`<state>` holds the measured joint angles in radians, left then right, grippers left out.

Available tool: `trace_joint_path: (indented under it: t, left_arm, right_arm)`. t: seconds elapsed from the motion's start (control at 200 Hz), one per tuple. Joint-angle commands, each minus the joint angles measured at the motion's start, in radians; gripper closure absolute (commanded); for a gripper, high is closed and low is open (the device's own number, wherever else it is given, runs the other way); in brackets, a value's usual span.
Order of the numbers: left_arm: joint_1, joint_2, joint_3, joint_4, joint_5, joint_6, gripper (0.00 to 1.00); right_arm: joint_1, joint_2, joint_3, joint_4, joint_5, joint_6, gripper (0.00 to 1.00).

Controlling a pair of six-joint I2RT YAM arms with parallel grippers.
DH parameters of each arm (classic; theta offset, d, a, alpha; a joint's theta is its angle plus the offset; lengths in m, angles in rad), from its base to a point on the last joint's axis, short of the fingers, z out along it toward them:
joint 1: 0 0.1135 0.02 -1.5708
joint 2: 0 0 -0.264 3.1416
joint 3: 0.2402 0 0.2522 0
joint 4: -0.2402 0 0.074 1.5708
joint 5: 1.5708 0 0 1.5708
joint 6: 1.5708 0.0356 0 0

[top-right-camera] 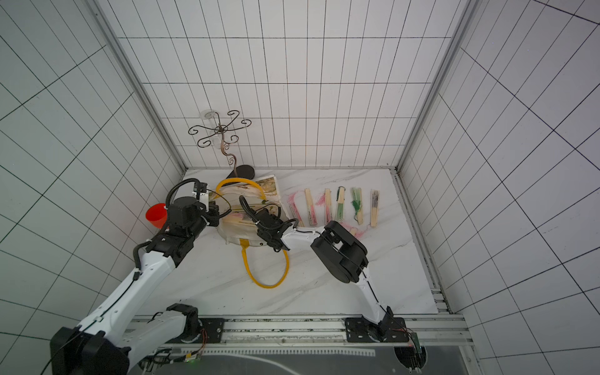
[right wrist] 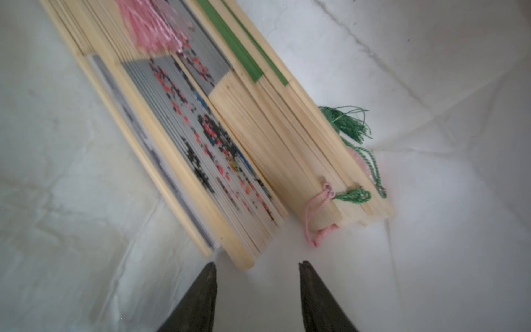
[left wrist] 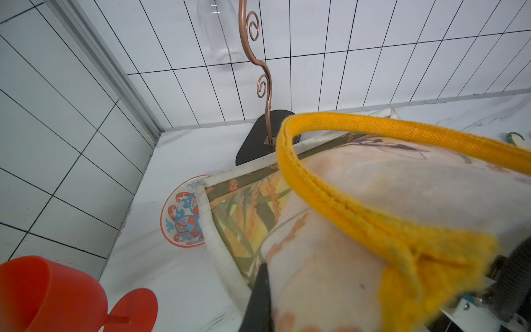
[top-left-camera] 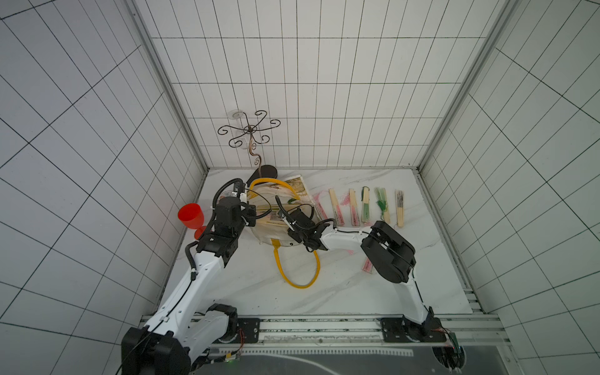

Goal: Take out the folding fans from the tote bags
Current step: Pick up the folding fan from the canvas bag.

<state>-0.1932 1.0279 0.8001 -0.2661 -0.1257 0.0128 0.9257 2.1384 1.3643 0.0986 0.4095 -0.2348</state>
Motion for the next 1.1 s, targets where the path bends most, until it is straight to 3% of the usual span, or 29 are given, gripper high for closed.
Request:
trace_joint_path:
  t: [0.0, 0.19, 0.37, 1.094]
  left_arm:
    - [0.003, -0.006, 0.039, 0.057, 0.026, 0.003, 1.00]
    - [0.003, -0.009, 0.039, 0.054, 0.035, 0.001, 1.00]
    - [0.004, -0.010, 0.040, 0.055, 0.054, 0.002, 1.00]
    - [0.003, 0.023, 0.047, 0.051, 0.132, -0.007, 1.00]
  right_arm:
    - [0.001, -0.008, -0.064, 0.027, 0.003, -0.009, 0.50]
    - [0.001, 0.047, -0.013, 0.023, 0.081, -0.016, 0.47]
    - [-0.001, 0.078, 0.041, 0.055, 0.161, -0.052, 0.51]
    - [0.016, 0.147, 0.123, 0.243, 0.218, -0.323, 0.62]
